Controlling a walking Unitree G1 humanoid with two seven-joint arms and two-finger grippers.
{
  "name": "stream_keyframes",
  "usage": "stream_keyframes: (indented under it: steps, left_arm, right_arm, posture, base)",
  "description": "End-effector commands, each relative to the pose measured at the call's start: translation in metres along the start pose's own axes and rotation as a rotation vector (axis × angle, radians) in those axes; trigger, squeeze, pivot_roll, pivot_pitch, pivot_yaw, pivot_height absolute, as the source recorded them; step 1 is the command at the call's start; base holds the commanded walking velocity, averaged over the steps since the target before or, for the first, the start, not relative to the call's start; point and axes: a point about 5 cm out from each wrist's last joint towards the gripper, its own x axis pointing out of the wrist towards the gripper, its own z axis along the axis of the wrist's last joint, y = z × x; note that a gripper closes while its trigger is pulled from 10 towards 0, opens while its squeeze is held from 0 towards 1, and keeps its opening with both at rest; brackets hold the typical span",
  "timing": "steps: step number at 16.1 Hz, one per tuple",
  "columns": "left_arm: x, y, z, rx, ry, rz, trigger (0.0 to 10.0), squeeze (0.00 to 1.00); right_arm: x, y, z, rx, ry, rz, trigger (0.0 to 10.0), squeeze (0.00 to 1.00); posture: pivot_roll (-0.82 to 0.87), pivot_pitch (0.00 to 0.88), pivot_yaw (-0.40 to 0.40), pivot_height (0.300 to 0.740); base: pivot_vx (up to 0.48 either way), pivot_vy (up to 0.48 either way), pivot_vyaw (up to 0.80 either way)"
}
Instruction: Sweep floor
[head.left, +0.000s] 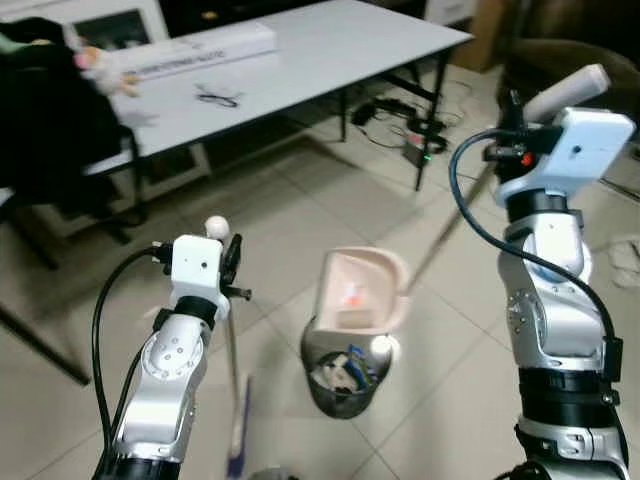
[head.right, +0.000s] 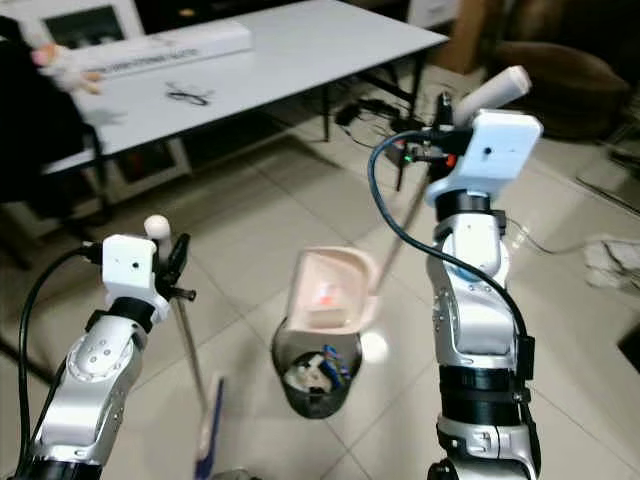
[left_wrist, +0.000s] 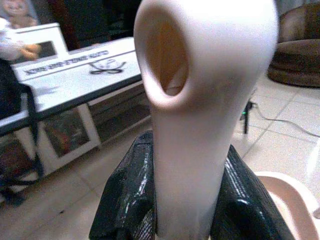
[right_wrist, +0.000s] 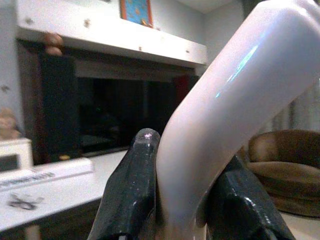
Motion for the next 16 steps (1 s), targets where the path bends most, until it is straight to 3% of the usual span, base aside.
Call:
stream_keyframes:
  steps: [1, 7, 12, 16]
  left_arm:
    - [0.001, 0.001, 0.003, 0.015, -0.010, -0.001, 10.0, 0.00]
    - [0.003, 0.000, 0.004, 0.016, -0.008, -0.005, 10.0, 0.00]
    - [0.003, -0.001, 0.004, 0.017, -0.004, -0.010, 10.0, 0.00]
    - [0.002, -0.001, 0.004, 0.017, 0.000, -0.015, 10.0, 0.00]
  right_arm:
    - [0.002, -0.002, 0.011, -0.031, -0.072, 0.013, 10.0, 0.00]
    - [0.005, 0.011, 0.009, -0.074, -0.104, 0.108, 10.0, 0.00]
    - [0.003, 0.037, 0.000, -0.159, -0.136, 0.282, 10.0, 0.00]
    - [-0.012, 0.066, -0.008, -0.231, -0.184, 0.473, 10.0, 0.00]
  posture:
    - [-0.04, 0.001, 0.068, 0.740]
    - [-0.04, 0.005, 0.069, 0.740]
    - [-0.04, 0.010, 0.065, 0.740]
    - [-0.03, 0.014, 0.067, 0.740]
  base:
    - [0.000, 0.000, 0.00]
    - [0.000, 0.000, 0.00]
    - [0.000, 0.000, 0.00]
    - [0.000, 0.000, 0.00]
